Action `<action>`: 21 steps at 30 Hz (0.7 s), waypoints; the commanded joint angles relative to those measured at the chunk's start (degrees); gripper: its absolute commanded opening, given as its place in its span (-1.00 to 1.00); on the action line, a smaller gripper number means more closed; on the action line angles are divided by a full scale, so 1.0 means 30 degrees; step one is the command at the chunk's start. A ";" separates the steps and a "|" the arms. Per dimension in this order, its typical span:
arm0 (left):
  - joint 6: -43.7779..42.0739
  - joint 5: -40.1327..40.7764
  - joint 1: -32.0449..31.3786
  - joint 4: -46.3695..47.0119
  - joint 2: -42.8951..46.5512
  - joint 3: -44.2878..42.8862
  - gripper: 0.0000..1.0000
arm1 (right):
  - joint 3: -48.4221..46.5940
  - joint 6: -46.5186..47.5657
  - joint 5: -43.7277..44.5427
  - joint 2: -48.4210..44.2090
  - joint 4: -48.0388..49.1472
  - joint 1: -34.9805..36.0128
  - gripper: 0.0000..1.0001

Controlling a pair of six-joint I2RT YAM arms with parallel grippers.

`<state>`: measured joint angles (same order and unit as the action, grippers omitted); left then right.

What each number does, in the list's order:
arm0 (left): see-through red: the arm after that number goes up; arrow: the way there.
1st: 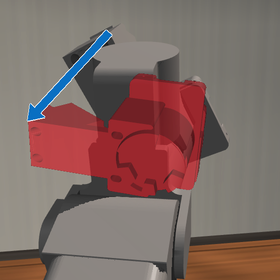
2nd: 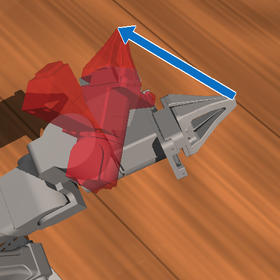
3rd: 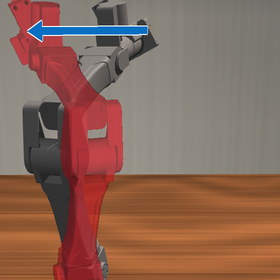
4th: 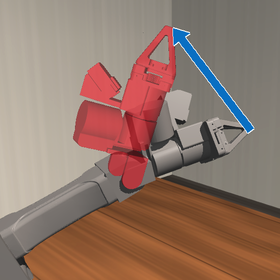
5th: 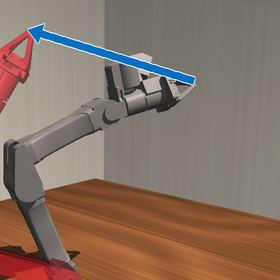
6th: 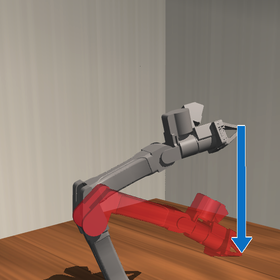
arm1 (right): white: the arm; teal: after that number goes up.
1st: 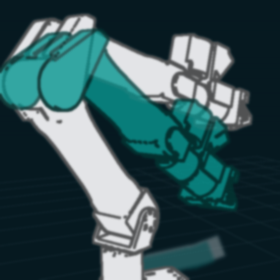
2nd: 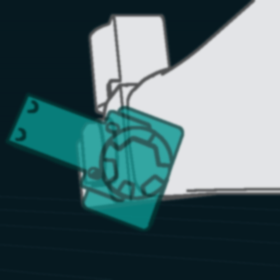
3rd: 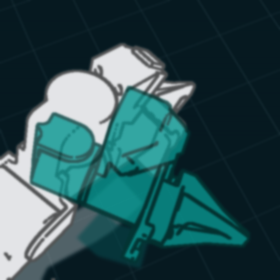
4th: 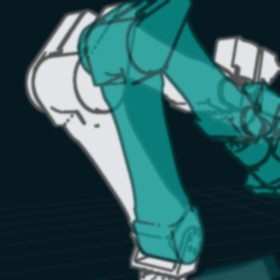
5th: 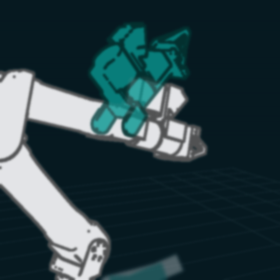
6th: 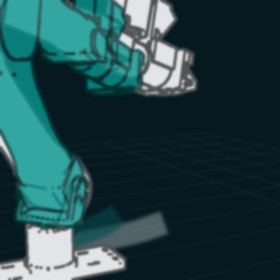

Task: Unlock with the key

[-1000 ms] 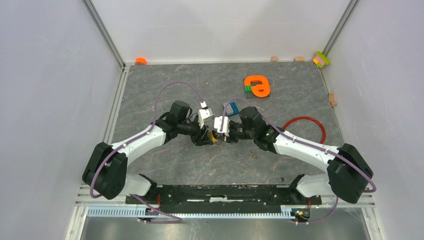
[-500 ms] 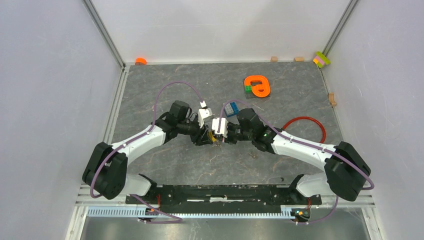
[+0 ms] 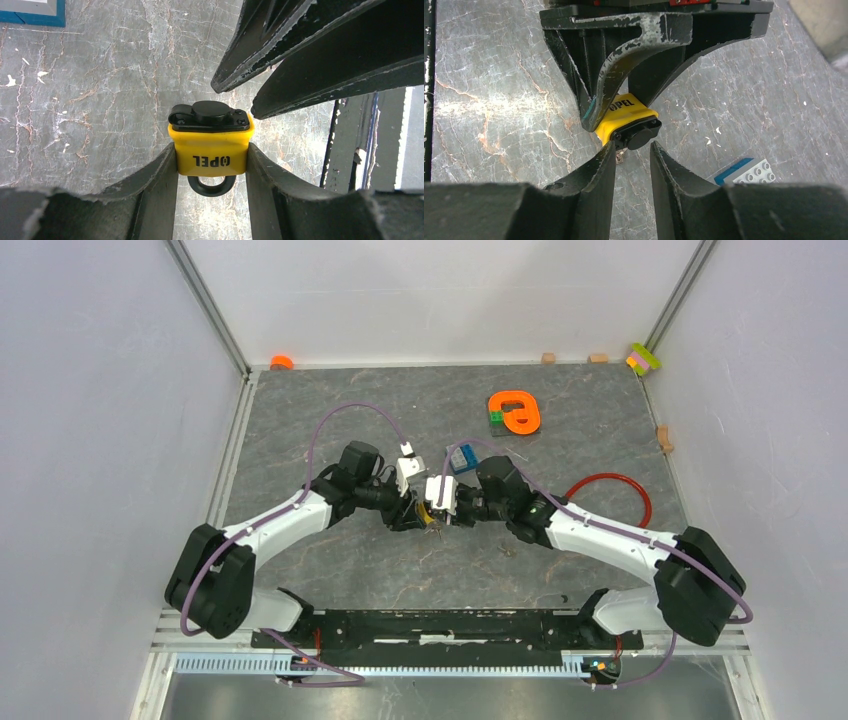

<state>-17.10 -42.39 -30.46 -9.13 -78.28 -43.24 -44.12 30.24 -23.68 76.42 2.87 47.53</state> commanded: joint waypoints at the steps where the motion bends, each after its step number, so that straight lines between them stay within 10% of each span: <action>1: -0.0186 -0.0810 -0.0028 0.1020 -0.0043 -0.0673 -0.96 | -0.0176 0.0321 -0.0179 -0.0647 0.0272 0.0067 -0.27; 21: -0.0081 -0.1247 -0.0013 0.0962 0.0355 -0.0644 -0.96 | -0.0440 0.0232 0.0357 0.0494 0.0624 0.0055 -0.30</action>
<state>-17.12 -42.78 -30.46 -9.13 -78.46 -43.24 -44.12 30.52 -23.22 77.19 2.94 47.53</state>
